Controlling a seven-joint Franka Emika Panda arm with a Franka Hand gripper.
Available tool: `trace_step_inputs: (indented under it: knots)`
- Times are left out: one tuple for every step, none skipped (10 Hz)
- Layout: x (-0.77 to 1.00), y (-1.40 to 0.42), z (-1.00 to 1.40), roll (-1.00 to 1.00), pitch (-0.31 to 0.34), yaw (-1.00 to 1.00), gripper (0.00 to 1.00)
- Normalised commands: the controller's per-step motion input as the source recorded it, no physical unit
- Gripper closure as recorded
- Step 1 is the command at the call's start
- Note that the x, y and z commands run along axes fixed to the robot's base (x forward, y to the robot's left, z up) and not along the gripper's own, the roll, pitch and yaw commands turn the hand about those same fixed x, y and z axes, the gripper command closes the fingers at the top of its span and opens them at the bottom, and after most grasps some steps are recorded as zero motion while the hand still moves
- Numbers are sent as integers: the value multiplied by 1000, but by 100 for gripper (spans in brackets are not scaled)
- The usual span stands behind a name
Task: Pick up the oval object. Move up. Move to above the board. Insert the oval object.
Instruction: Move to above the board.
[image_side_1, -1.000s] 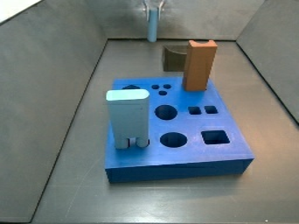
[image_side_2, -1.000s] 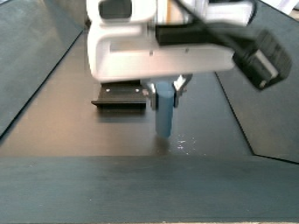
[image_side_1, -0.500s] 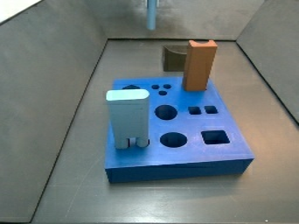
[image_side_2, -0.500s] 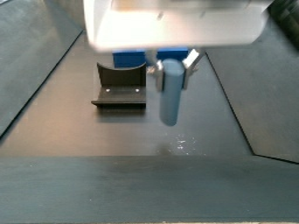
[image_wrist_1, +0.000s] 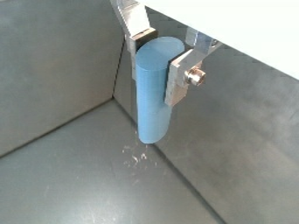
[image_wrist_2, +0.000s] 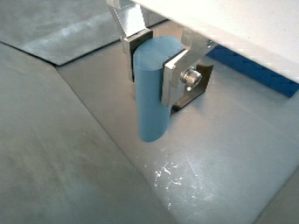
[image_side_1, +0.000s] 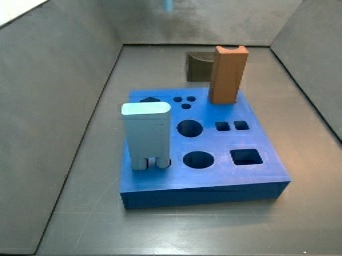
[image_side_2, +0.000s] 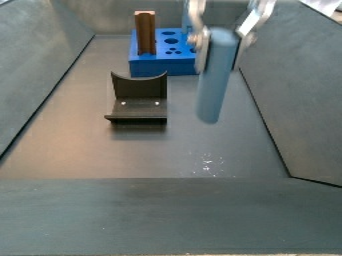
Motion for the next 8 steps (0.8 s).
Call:
trace_step_inputs:
  knots:
    - [-144, 60, 1000, 63, 65, 8, 100]
    - [-94, 32, 828, 69, 75, 19, 100]
    - [-58, 21, 673, 63, 82, 22, 100]
    - [-22, 12, 466, 56, 96, 24, 100]
    - [-10, 9, 360, 51, 99, 25, 100]
    - [23, -1000, 138, -17, 456, -592, 100]
    - [26, -1000, 126, 20, 403, -521, 100]
    - [22, -1000, 132, 34, 296, -333, 100]
